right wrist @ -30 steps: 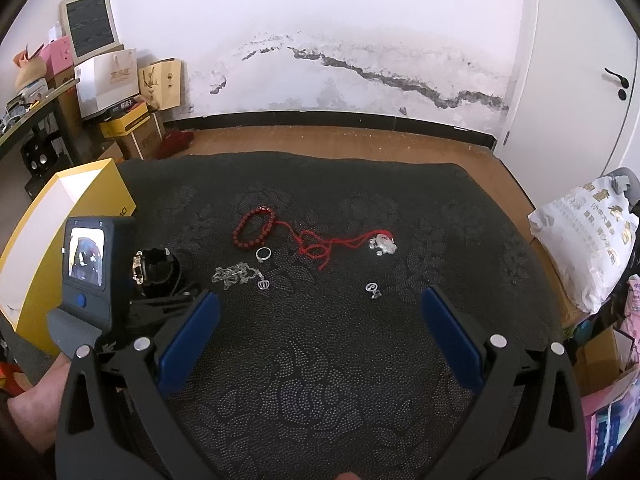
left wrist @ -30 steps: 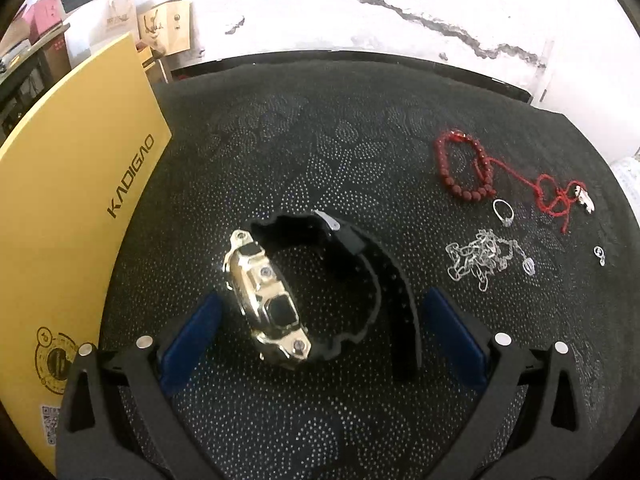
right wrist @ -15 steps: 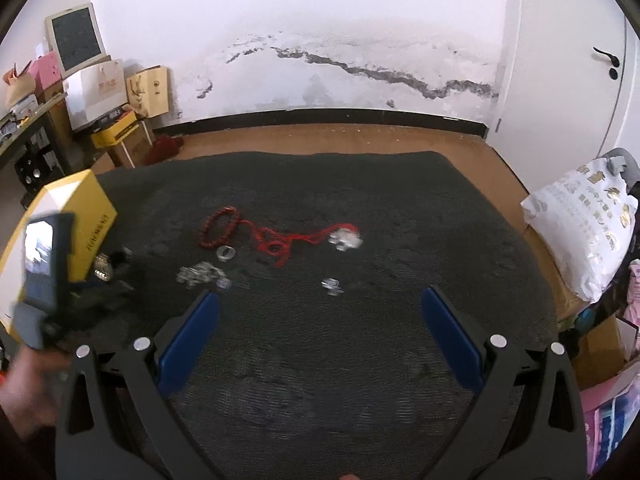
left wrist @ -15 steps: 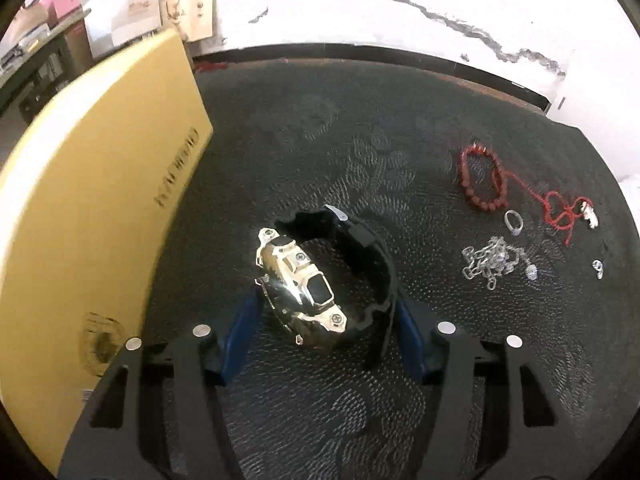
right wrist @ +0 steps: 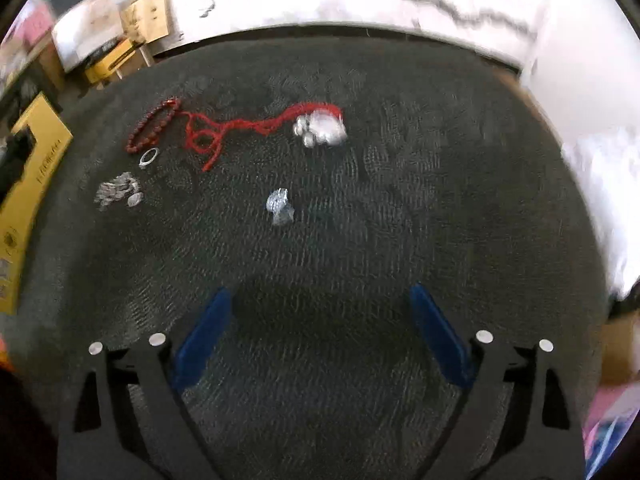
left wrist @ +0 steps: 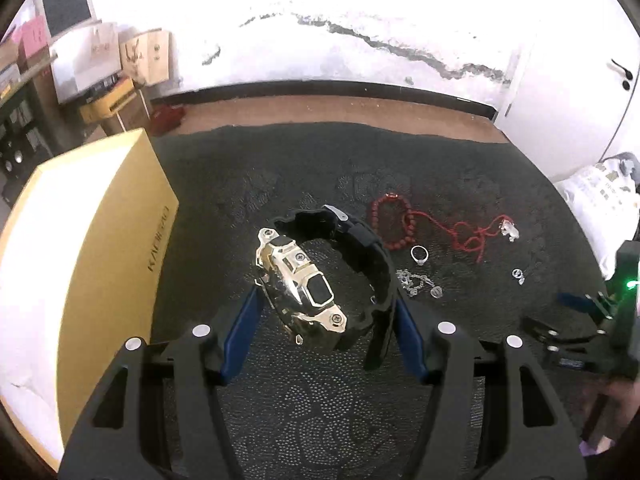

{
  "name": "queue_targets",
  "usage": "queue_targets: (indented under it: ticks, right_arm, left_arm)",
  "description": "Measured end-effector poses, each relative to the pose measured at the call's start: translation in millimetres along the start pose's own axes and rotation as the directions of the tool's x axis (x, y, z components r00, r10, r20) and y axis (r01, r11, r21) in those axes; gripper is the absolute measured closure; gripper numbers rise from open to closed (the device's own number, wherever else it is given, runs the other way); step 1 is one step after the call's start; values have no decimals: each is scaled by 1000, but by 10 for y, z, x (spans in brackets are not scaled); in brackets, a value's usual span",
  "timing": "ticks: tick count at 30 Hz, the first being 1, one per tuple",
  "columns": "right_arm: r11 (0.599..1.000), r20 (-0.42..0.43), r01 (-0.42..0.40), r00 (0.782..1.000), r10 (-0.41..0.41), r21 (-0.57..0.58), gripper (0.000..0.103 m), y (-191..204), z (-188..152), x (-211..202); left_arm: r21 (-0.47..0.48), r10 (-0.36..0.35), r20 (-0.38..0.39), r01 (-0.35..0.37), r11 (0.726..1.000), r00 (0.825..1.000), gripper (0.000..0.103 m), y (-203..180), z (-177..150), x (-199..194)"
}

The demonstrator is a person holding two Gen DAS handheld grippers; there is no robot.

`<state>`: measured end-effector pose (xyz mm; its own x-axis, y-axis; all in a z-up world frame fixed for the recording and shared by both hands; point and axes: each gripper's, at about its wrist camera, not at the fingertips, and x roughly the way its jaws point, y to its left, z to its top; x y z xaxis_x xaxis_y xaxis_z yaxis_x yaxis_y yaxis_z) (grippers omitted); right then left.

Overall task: Organize jewelry
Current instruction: 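Carry the watch with the left tool over the white box while the right tool grasps a silver charm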

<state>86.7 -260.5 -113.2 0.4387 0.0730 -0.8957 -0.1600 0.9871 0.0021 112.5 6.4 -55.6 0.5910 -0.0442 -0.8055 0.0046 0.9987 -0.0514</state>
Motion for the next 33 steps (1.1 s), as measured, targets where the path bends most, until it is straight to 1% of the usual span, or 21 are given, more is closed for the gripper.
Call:
queue_targets:
  ticks: [1, 3, 5, 6, 7, 8, 9, 10, 11, 12, 14, 17, 21, 24, 27, 33]
  right_arm:
    - [1000, 24, -9, 1000, 10, -29, 16, 25, 40, 20]
    - [998, 51, -28, 998, 31, -51, 18, 37, 119, 86]
    - [997, 74, -43, 996, 48, -71, 25, 43, 165, 112]
    - [996, 84, -47, 995, 54, -79, 36, 48, 181, 109]
    - [994, 94, -56, 993, 65, -91, 43, 57, 202, 108]
    - [994, 97, -58, 993, 68, -96, 57, 63, 221, 97]
    - [992, 101, -71, 992, 82, -104, 69, 83, 231, 95]
    - [990, 102, -74, 991, 86, -117, 74, 109, 240, 101]
    - [988, 97, -83, 991, 96, -129, 86, 166, 287, 99]
    - [986, 93, -90, 990, 104, -138, 91, 202, 287, 93]
    - [987, 82, -76, 993, 88, -143, 92, 229, 287, 78]
    - [991, 59, -82, 994, 89, -107, 93, 236, 344, 63]
    - [993, 73, -105, 991, 108, -46, 93, 327, 509, -149]
    - [990, 115, -130, 984, 135, -48, 93, 589, 668, -497]
    - [984, 131, -162, 977, 170, -69, 93, 873, 766, -755]
    - [968, 156, -209, 961, 230, -139, 93, 1512, 883, -1149]
  left_arm:
    - [-5, -3, -7, 3, 1000, 1000, 42, -14, 8, 9]
    - [-7, 1, -12, -1, 1000, 1000, 42, -8, 27, 37]
    - [-4, 3, -14, -3, 1000, 1000, 42, -29, -19, 26]
    - [1, 2, -16, -2, 1000, 1000, 42, -28, -27, 33]
    - [6, 4, -18, -4, 1000, 1000, 42, -23, -29, 45]
    - [6, 7, -20, -7, 1000, 1000, 42, -10, -33, 54]
    - [3, 11, -23, -11, 1000, 1000, 42, 5, -29, 72]
    - [0, 13, -25, -13, 1000, 1000, 42, 8, -23, 78]
    - [-3, 14, -27, -14, 1000, 1000, 42, 13, -23, 84]
    - [-3, 15, -29, -15, 1000, 999, 42, 17, -24, 91]
    - [-1, 17, -29, -17, 1000, 999, 42, 21, -24, 89]
    - [9, 17, -27, -17, 1000, 999, 42, 19, -17, 54]
    - [22, 26, -10, -26, 999, 1000, 42, 43, 5, -52]
    - [20, 34, 1, -34, 999, 999, 42, 93, 37, -152]
    - [6, 42, 23, -42, 999, 999, 42, 208, 78, -333]
    - [-22, 85, 78, -83, 996, 993, 42, 606, 92, -812]
